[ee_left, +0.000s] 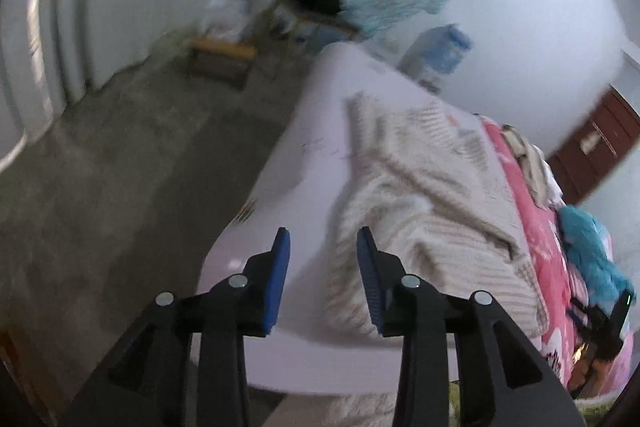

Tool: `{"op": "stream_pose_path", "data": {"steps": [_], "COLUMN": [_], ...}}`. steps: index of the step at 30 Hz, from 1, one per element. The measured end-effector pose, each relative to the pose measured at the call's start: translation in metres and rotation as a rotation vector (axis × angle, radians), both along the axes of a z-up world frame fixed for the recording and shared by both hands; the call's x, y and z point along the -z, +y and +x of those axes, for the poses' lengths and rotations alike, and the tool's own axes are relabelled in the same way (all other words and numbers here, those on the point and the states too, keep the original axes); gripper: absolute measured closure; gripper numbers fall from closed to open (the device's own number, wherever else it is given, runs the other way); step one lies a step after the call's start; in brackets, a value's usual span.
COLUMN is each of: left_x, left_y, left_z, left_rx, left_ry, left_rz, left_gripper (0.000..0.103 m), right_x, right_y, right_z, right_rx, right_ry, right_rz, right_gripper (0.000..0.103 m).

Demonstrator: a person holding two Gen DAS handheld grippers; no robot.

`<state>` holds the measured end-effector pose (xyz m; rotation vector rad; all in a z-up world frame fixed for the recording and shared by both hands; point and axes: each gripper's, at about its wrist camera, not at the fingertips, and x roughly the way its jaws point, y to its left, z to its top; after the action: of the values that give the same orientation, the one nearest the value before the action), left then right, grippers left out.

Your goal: Fold large clothes

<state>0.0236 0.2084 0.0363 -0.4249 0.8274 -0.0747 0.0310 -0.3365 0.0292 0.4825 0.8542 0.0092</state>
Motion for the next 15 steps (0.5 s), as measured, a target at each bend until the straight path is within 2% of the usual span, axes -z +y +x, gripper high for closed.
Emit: {"op": "stream_pose_path", "data": {"steps": [2,4,6,7,8,10,11,12,13,15], "left_x": [-0.002,0.006,0.022,0.032,0.050,0.079,0.087,0.087,0.082,0.068], "left_y": [-0.025,-0.070,-0.112,-0.126,-0.138,-0.136,-0.128,-0.117,-0.110,-0.108], "left_z": [0.013,0.030,0.040,0.043,0.047,0.050,0.050,0.050,0.051,0.052], "left_rx": [0.114,0.274,0.416,0.449,0.458,0.434,0.426,0.406,0.394,0.387], "left_ry": [-0.021,-0.005,0.031,0.059,0.134,0.239,0.252,0.249,0.246,0.211], "left_rz": [-0.019,-0.035,0.011,0.054,0.127,0.182,0.139,0.059,0.019,0.047], "left_gripper": [0.069,0.069,0.069,0.069,0.069,0.067,0.067,0.067,0.067,0.068], "right_x": [0.000,0.007,0.019,0.028,0.038,0.074,0.083,0.083,0.081,0.072], "right_y": [0.040,0.077,0.117,0.129,0.139,0.151,0.151,0.146,0.144,0.139], "right_z": [0.022,0.034,0.047,0.050,0.052,0.047,0.046,0.042,0.042,0.047], "right_rx": [-0.146,-0.277,-0.418,-0.464,-0.493,-0.518,-0.520,-0.508,-0.509,-0.496], "right_ry": [-0.010,0.002,0.027,0.052,0.094,0.231,0.256,0.232,0.245,0.260], "right_rz": [-0.022,-0.072,-0.122,-0.139,-0.172,-0.305,-0.307,-0.283,-0.272,-0.242], "right_gripper": [0.045,0.049,0.053,0.056,0.056,0.056,0.056,0.056,0.056,0.056]}}
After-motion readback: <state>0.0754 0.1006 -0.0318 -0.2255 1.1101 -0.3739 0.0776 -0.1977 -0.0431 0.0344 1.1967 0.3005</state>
